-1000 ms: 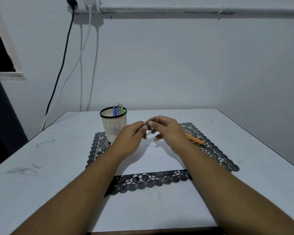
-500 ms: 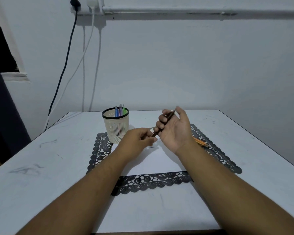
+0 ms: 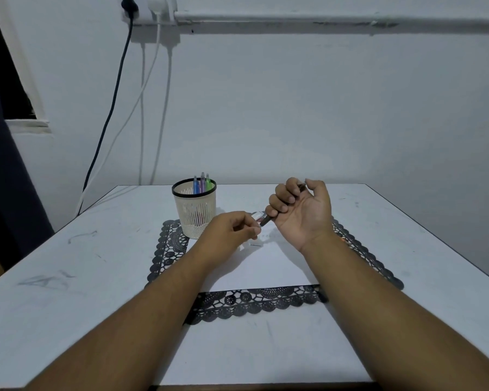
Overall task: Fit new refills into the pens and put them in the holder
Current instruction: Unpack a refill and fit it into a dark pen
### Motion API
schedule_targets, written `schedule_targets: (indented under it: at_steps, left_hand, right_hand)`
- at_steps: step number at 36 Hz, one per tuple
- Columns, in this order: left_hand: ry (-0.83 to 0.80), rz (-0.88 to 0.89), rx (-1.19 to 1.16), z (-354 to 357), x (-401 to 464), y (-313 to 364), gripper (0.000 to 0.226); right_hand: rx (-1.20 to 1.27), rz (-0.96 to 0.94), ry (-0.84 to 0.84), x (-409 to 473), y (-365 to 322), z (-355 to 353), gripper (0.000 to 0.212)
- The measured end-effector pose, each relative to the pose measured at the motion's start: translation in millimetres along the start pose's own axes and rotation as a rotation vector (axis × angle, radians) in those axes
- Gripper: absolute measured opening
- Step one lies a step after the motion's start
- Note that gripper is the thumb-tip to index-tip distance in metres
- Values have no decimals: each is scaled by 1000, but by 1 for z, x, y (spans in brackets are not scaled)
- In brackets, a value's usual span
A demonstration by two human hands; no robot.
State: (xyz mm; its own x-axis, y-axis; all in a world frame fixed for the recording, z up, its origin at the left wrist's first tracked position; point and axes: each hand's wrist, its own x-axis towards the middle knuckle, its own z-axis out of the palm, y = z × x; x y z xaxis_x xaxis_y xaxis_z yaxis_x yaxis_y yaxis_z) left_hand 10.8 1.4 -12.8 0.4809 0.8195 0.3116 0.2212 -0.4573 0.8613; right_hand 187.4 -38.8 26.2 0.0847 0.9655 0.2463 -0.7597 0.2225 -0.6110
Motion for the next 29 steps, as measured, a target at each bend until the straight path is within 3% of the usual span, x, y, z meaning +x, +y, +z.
schedule_targets:
  at_steps: [29]
  left_hand:
    - [-43,-2,-70,0,1,-2,11]
  right_hand:
    - [-33,47,-122,1,-5,-6,29]
